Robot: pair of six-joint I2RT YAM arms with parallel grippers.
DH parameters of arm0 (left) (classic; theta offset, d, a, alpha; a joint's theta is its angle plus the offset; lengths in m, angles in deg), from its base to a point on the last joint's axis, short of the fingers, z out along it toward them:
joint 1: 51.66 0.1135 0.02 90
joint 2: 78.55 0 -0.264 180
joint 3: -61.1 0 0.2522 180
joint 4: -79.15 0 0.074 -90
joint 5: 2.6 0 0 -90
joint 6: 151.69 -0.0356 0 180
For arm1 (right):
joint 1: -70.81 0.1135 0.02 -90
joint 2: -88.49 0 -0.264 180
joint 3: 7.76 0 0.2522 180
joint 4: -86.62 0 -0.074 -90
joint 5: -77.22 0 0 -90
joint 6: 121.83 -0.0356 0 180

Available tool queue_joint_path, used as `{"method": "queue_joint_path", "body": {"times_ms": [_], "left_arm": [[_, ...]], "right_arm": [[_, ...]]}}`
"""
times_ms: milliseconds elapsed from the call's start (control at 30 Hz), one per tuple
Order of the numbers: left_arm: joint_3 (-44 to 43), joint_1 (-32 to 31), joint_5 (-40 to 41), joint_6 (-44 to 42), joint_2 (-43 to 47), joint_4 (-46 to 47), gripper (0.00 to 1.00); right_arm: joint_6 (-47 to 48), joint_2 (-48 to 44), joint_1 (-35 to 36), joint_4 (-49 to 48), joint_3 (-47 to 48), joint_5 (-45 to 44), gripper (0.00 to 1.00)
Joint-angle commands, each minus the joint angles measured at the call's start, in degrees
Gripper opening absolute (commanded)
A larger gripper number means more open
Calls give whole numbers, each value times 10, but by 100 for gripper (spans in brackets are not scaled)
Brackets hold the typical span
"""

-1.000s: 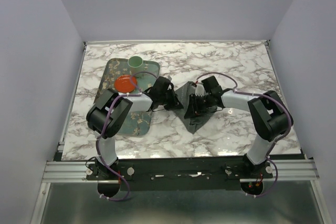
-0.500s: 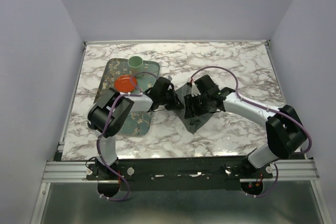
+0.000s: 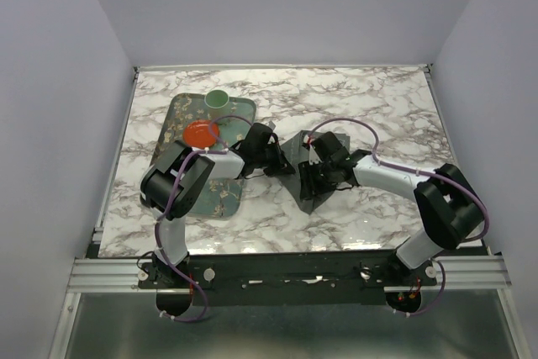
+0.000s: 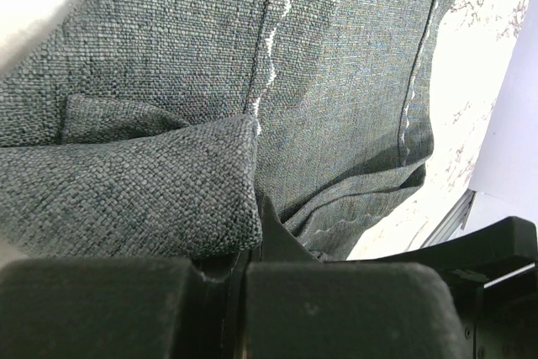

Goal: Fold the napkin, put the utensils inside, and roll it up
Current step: Roll the napkin with the utensil

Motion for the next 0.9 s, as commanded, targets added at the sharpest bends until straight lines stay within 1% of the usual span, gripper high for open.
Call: {"method": "queue_joint_path", "body": {"times_ms": [0, 33, 67, 133, 167, 233, 267, 300, 333, 367, 433, 467, 600, 700, 867], "left_arm": [[34, 12, 78, -38, -55, -114, 0], [33, 13, 77, -40, -54, -115, 0], [31, 13, 76, -41, -54, -116, 0], [31, 13, 76, -45, -53, -116, 0], [28, 14, 75, -45, -53, -116, 0], [28, 15, 75, -47, -54, -116, 0], [28, 15, 75, -48, -55, -116, 0], [28, 15, 74, -48, -55, -116, 0], [29, 16, 74, -49, -56, -116, 0], [30, 16, 74, -49, -59, -116, 0], [30, 17, 74, -49, -60, -116, 0], [31, 18, 73, -49, -60, -116, 0], [28, 18, 74, -50, -62, -116, 0], [27, 17, 73, -49, -62, -116, 0], [26, 18, 73, -46, -65, -116, 0]], "right_arm": [[-7, 15, 3, -38, -12, -6, 40], [-8, 16, 3, -41, -13, -5, 34], [-10, 17, 0, -44, -15, -5, 23], [-18, 19, -10, -57, -22, 16, 15], [-21, 19, -14, -63, -30, 24, 10], [-27, 16, -24, -73, -40, 37, 9], [-29, 16, -26, -73, -47, 38, 10], [-31, 15, -31, -73, -50, 39, 14], [-35, 16, -37, -72, -52, 39, 21], [-36, 13, -39, -69, -52, 39, 37], [-31, -7, -39, -61, -55, 40, 42], [-29, -16, -39, -57, -55, 44, 48], [-29, -56, -38, -15, -41, 79, 51], [-34, -72, -35, -6, -42, 103, 55], [-38, -61, -25, -7, -58, 94, 60]]}}
